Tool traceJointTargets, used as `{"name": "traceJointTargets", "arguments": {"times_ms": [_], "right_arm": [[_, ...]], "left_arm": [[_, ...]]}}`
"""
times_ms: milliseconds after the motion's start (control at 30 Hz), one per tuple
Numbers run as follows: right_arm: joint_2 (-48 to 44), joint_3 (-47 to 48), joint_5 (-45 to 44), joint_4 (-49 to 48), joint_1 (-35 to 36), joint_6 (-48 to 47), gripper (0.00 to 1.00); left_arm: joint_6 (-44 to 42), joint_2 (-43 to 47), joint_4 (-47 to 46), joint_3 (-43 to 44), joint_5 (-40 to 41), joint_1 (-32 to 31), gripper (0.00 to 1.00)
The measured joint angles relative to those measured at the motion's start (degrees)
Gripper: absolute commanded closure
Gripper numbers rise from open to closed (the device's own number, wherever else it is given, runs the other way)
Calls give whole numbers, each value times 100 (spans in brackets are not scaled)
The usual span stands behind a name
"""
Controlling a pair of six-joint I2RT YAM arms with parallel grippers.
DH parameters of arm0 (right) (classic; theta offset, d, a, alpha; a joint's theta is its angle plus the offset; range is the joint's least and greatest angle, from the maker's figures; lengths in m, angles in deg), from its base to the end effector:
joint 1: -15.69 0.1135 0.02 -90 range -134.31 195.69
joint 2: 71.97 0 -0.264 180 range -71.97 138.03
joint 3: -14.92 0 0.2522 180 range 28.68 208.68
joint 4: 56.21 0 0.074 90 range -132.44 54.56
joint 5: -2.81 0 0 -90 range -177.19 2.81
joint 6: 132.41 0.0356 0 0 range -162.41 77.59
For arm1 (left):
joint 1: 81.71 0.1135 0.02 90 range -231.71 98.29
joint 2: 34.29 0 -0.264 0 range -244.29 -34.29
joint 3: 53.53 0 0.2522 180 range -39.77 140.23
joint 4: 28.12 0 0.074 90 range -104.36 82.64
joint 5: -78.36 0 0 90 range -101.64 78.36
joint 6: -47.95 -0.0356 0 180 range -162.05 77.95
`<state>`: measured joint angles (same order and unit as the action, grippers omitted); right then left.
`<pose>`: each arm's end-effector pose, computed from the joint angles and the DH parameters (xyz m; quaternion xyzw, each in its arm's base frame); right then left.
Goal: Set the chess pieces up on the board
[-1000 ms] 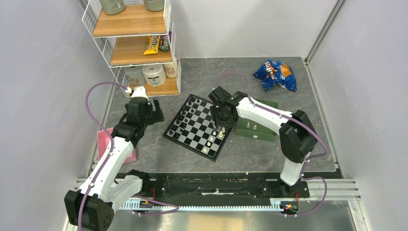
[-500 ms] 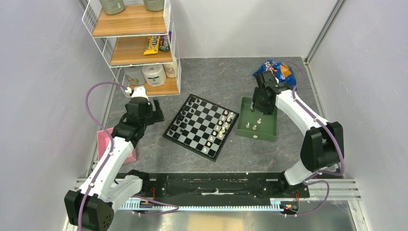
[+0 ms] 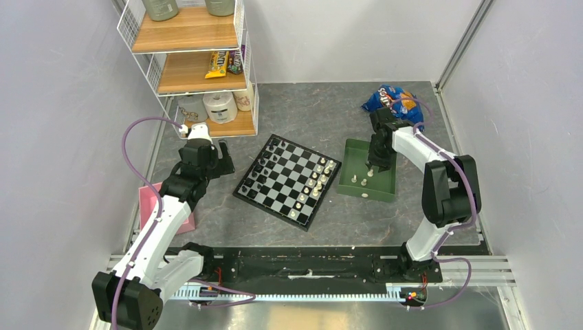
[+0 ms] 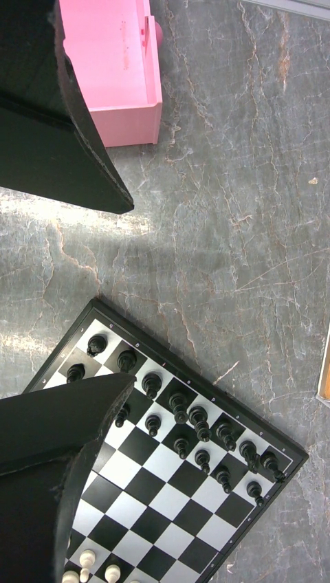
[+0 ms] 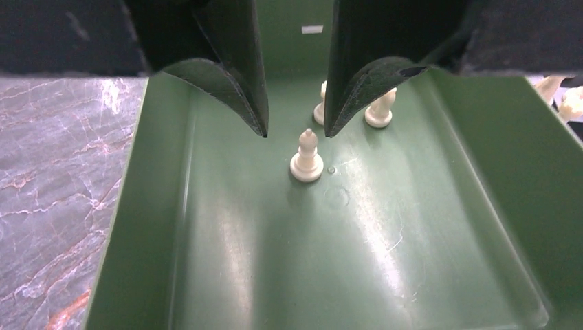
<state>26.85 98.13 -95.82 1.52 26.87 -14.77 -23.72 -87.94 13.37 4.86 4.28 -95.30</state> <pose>0.3294 0.0597 0.2019 0.1520 0.9749 -0.0222 0.1610 0.1982 -0.0379 0.2822 -0.0986 0.8820 -0.0030 0.4608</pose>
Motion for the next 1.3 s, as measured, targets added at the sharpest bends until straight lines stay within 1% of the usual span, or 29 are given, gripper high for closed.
{"name": "traceJointTargets", "arguments": {"times_ms": [333, 667, 767, 867, 1000, 1167, 1300], "right_arm": [[273, 0, 131, -166, -59, -50, 67], [341, 0, 216, -269, -59, -79, 89], [341, 0, 238, -278, -59, -74, 93], [334, 0, 256, -275, -59, -74, 96], [214, 0, 363, -221, -59, -74, 97], [-378, 33, 564, -57, -33, -74, 99], [-791, 249, 667, 116, 105, -72, 99]], "left_arm": [[0, 0, 0, 0, 0, 0, 6], [0, 0, 0, 0, 2, 0, 6], [0, 0, 0, 0, 2, 0, 6], [0, 0, 0, 0, 2, 0, 6], [0, 0, 0, 0, 0, 0, 6], [0, 0, 0, 0, 0, 0, 6], [0, 0, 0, 0, 0, 0, 6]]}}
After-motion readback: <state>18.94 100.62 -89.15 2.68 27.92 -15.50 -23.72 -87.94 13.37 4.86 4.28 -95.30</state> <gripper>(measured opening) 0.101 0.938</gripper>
